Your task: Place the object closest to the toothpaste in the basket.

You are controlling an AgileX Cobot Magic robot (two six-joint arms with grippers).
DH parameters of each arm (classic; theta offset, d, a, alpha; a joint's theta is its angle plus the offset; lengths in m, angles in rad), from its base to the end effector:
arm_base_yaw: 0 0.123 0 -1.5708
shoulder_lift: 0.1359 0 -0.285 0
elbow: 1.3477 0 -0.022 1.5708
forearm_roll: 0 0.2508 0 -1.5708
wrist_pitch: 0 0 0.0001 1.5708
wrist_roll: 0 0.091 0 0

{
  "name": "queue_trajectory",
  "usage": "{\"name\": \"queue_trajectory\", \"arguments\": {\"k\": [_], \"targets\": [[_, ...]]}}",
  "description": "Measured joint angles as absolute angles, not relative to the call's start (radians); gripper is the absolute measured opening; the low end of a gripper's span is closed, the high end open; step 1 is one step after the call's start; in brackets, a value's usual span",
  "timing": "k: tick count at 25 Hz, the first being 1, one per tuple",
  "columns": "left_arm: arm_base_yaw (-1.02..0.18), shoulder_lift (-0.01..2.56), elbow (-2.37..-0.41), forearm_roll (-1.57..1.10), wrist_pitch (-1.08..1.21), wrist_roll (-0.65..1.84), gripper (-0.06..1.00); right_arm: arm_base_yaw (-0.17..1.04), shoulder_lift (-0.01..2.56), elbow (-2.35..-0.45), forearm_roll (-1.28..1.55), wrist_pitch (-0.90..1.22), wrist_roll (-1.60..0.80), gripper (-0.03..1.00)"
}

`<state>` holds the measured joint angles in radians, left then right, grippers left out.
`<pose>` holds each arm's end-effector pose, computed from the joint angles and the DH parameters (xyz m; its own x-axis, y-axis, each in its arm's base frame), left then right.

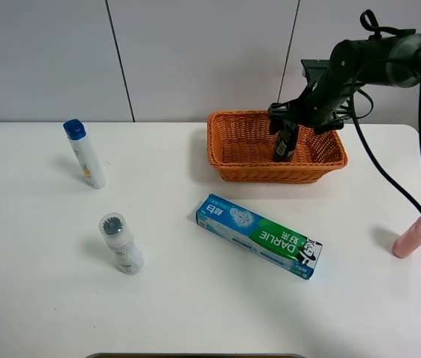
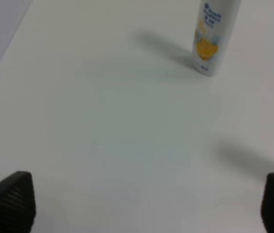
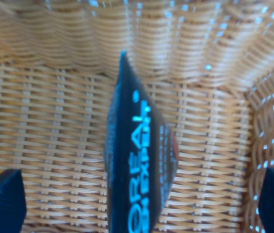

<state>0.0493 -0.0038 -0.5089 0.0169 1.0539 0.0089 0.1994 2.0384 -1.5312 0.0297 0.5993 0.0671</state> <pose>-0.0063 0.0010 0.2803 -0.4390 -0.0044 -0.8985 -0.0549 0.9983 0.0219 0.4382 0.0901 0.1979 -0.8502 -0.0785 -0.5206 -0.1294 0.9896 0.0622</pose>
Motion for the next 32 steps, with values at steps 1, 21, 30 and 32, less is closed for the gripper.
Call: {"name": "queue_trajectory", "arguments": {"k": [1, 21, 30, 32], "targets": [[0.049, -0.004, -0.509, 0.017, 1.054, 0.009, 0.94, 0.199, 2.025, -1.531, 0.030, 0.610, 0.067, 0.99], [0.049, -0.004, -0.509, 0.018, 1.054, 0.009, 0.94, 0.220, 1.508, -1.531, -0.028, 0.855, 0.072, 0.99], [0.049, -0.004, -0.509, 0.018, 1.054, 0.009, 0.94, 0.246, 1.267, -1.531, -0.041, 1.005, 0.072, 0.99], [0.049, -0.004, -0.509, 0.018, 1.054, 0.009, 0.94, 0.246, 1.215, -1.531, -0.041, 1.040, 0.072, 0.99]]}}
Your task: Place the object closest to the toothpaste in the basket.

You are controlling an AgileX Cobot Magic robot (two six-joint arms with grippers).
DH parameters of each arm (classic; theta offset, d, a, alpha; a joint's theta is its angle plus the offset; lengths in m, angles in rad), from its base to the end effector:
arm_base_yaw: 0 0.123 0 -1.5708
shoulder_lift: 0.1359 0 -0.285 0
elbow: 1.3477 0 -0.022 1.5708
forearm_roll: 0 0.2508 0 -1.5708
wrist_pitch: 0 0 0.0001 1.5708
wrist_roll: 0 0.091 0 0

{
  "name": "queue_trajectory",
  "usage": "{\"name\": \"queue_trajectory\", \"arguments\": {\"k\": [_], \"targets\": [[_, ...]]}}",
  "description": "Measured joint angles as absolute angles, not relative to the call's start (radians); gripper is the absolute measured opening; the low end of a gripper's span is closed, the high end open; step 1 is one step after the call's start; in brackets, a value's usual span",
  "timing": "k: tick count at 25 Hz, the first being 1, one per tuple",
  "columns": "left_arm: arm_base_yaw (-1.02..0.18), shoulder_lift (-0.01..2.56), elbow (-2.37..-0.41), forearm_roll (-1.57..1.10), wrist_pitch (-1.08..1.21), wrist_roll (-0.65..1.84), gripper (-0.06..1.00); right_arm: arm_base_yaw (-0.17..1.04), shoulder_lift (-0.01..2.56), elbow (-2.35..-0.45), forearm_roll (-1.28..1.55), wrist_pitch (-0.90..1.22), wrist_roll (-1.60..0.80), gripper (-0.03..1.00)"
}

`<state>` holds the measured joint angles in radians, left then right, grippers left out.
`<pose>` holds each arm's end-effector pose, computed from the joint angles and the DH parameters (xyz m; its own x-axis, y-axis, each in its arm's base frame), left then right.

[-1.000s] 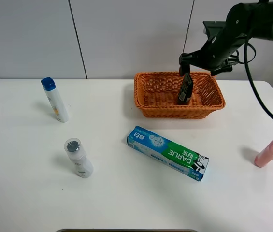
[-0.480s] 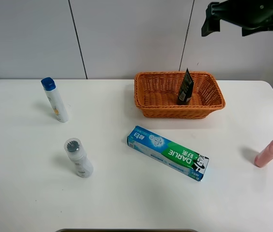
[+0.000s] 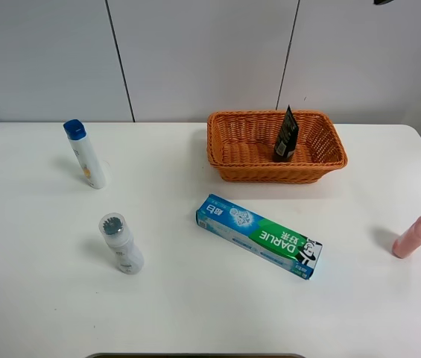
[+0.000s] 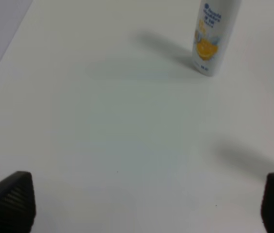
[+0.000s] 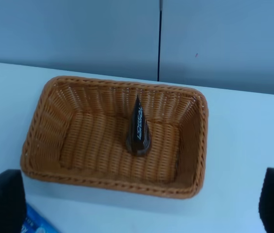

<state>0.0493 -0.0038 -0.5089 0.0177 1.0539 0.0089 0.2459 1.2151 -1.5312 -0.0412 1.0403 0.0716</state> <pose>-0.0063 0.0011 0.2803 -0.4390 -0.0040 -0.8985 -0.0553 0.9982 0.0226 0.2268 0.0536 0.4657 -0.5868 -0.0950 -0.8041 -0.1860 0.9823 0.0197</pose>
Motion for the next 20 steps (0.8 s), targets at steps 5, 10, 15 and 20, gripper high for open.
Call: {"name": "queue_trajectory", "arguments": {"k": [5, 10, 15, 20], "targets": [[0.049, -0.004, -0.509, 0.018, 1.054, 0.009, 0.94, 0.246, 1.102, -1.531, -0.041, 1.117, 0.062, 0.99], [0.049, -0.004, -0.509, 0.018, 1.054, 0.009, 0.94, 0.246, 0.991, -1.531, -0.042, 1.207, 0.035, 0.99], [0.049, -0.004, -0.509, 0.018, 1.054, 0.009, 0.94, 0.246, 0.877, -1.532, -0.042, 1.215, 0.022, 0.99], [0.049, -0.004, -0.509, 0.018, 1.054, 0.009, 0.94, 0.171, 0.746, -1.464, -0.039, 1.215, 0.018, 0.99]]}}
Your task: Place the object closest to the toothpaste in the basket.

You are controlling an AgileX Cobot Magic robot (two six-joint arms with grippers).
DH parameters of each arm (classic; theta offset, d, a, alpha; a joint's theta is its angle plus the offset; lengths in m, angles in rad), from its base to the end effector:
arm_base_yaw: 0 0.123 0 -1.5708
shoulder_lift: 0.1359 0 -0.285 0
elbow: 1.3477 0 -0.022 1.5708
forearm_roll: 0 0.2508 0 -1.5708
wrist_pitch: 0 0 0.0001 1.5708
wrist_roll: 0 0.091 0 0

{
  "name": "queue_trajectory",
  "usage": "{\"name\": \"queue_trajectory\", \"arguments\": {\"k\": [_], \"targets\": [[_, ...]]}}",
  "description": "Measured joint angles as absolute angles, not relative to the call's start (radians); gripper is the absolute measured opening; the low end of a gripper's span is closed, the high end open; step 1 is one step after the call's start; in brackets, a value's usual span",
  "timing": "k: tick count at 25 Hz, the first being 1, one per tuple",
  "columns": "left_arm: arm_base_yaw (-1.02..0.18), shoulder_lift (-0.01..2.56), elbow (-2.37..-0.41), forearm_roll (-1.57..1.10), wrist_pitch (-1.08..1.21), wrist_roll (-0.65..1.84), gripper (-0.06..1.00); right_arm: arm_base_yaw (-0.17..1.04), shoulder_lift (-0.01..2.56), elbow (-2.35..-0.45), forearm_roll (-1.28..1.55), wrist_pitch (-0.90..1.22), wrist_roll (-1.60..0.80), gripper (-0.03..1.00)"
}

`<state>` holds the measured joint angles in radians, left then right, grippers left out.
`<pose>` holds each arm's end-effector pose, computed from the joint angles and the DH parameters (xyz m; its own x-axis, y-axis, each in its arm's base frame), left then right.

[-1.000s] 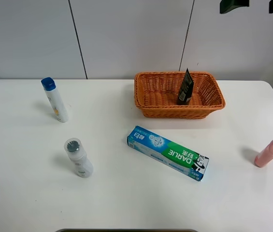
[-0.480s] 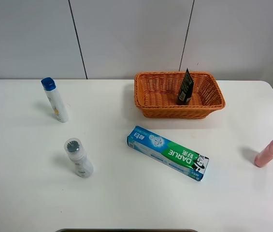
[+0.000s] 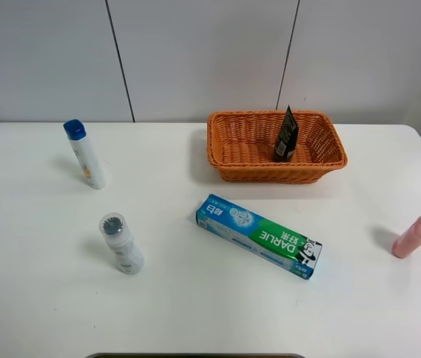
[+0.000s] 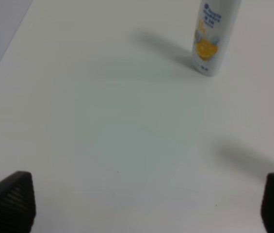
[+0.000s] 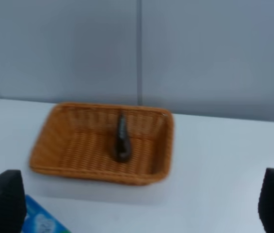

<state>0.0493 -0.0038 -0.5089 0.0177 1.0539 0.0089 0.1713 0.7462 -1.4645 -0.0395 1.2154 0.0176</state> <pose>-0.0063 0.0011 0.2803 -0.4390 -0.0040 -0.8985 -0.0553 0.9982 0.0226 0.0598 0.0069 0.5028 -0.3930 -0.0641 -0.9173 -0.1354 0.9907 -0.0112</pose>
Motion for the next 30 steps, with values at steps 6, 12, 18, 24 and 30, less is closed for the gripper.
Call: {"name": "queue_trajectory", "arguments": {"k": [6, 12, 18, 24, 30], "targets": [[0.049, -0.004, -0.509, 0.018, 1.054, 0.009, 0.94, 0.038, 0.532, -1.212, -0.038, 1.217, -0.007, 0.99], [0.049, -0.004, -0.509, 0.018, 1.054, 0.009, 0.94, -0.029, 0.317, -0.931, -0.038, 1.186, -0.007, 0.99], [0.049, -0.004, -0.509, 0.018, 1.054, 0.009, 0.94, -0.031, 0.180, -0.720, -0.031, 1.138, -0.007, 0.99], [0.049, -0.004, -0.509, 0.018, 1.054, 0.009, 0.94, -0.031, 0.082, -0.590, -0.031, 1.080, -0.007, 0.99], [0.049, -0.004, -0.509, 0.018, 1.054, 0.009, 0.94, -0.031, -0.001, -0.522, -0.032, 1.056, -0.007, 0.99]]}}
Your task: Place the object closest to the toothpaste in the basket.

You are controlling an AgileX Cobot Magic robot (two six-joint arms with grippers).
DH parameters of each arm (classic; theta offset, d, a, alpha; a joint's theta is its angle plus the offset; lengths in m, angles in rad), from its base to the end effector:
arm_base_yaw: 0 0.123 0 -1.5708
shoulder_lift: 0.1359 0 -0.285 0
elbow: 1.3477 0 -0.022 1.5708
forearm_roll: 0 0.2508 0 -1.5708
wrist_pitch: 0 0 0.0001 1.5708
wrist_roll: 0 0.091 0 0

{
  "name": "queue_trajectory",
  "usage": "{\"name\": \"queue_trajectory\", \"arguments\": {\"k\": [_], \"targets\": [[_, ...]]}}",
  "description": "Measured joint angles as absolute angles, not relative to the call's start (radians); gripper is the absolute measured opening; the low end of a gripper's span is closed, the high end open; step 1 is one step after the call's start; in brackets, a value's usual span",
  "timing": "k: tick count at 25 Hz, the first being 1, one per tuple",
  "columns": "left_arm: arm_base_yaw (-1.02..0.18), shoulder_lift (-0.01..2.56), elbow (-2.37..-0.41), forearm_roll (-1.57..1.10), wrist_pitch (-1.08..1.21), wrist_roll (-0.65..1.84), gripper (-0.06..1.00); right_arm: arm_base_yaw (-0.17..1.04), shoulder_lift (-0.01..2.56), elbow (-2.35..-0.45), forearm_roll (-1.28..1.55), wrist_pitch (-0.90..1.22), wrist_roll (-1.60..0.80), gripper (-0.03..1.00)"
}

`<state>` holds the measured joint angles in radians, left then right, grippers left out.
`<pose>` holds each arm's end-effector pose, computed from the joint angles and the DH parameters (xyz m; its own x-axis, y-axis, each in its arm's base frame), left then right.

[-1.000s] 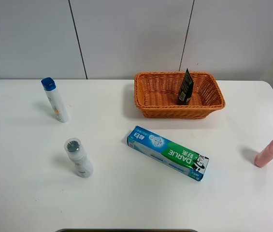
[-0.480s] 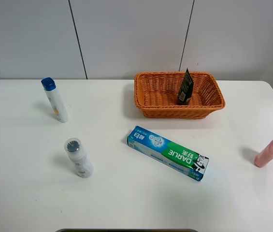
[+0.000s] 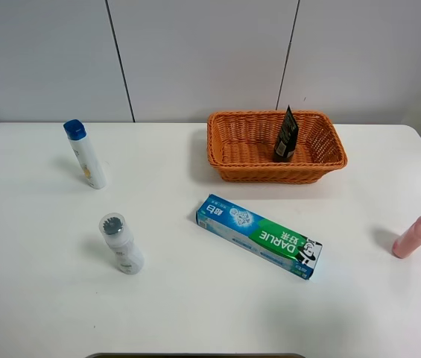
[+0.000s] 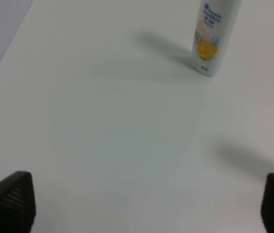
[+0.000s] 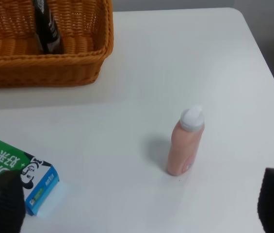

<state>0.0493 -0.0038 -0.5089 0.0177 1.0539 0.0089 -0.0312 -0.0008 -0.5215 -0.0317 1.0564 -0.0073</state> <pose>-0.0063 0.0011 0.2803 -0.4390 -0.0040 -0.8985 -0.0553 0.9982 0.0226 -0.0074 -0.0023 0.2836 -0.4329 -0.0094 -0.9014 0.0462 0.9984 -0.0326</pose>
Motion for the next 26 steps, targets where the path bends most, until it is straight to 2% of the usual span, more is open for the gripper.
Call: {"name": "queue_trajectory", "arguments": {"k": [26], "targets": [[0.049, -0.004, -0.509, 0.018, 1.054, 0.009, 0.94, -0.031, -0.003, -0.503, -0.030, 1.064, -0.007, 0.99]]}}
